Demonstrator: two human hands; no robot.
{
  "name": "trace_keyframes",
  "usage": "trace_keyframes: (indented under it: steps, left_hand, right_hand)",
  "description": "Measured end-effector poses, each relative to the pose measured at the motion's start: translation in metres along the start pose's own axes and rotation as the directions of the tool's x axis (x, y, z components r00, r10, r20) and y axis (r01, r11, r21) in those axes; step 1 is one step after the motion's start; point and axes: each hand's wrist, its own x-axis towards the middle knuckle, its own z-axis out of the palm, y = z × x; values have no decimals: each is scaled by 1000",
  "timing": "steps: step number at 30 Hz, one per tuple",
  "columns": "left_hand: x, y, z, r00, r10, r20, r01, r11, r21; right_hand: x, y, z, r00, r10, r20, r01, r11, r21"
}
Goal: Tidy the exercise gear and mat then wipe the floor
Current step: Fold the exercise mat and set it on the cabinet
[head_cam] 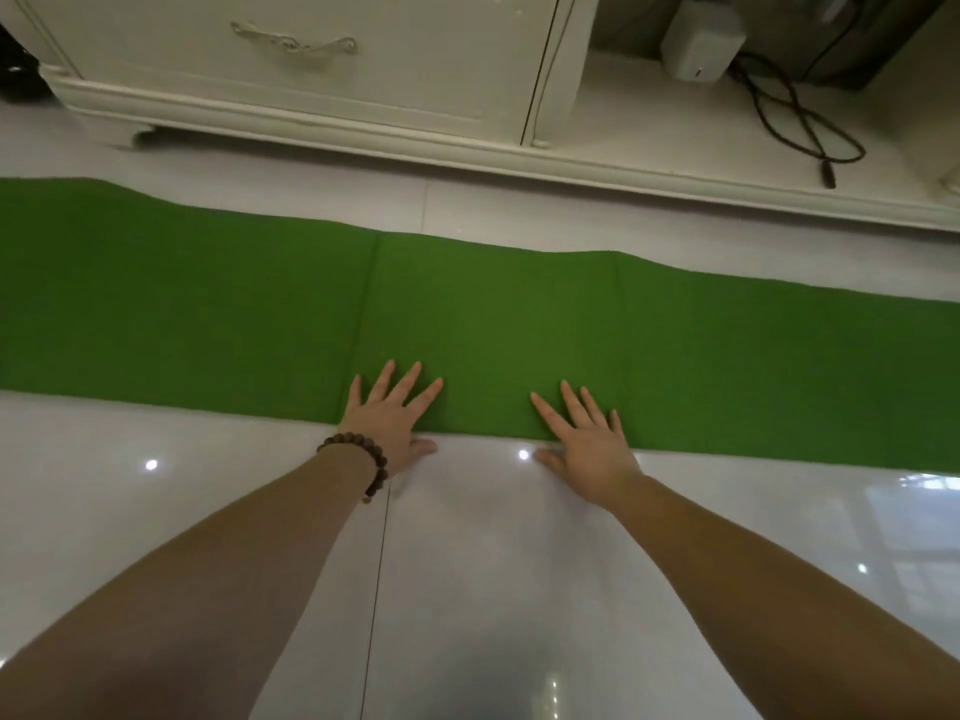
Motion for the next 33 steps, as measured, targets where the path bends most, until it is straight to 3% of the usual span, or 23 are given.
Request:
trace_keyframes:
  steps: [9, 19, 33]
  left_hand:
    - [-5, 3, -4, 998, -27, 52, 22, 995, 100]
    - [-30, 7, -16, 991, -22, 135, 18, 999, 27]
    - [-141, -10, 50, 981, -57, 187, 66, 997, -40]
  right_hand:
    - [3, -7, -10, 1000, -1, 2, 1, 988, -151]
    - [-15, -20, -13, 992, 96, 84, -97, 995, 2]
    - [-113, -90, 47, 993, 106, 56, -110, 990, 84]
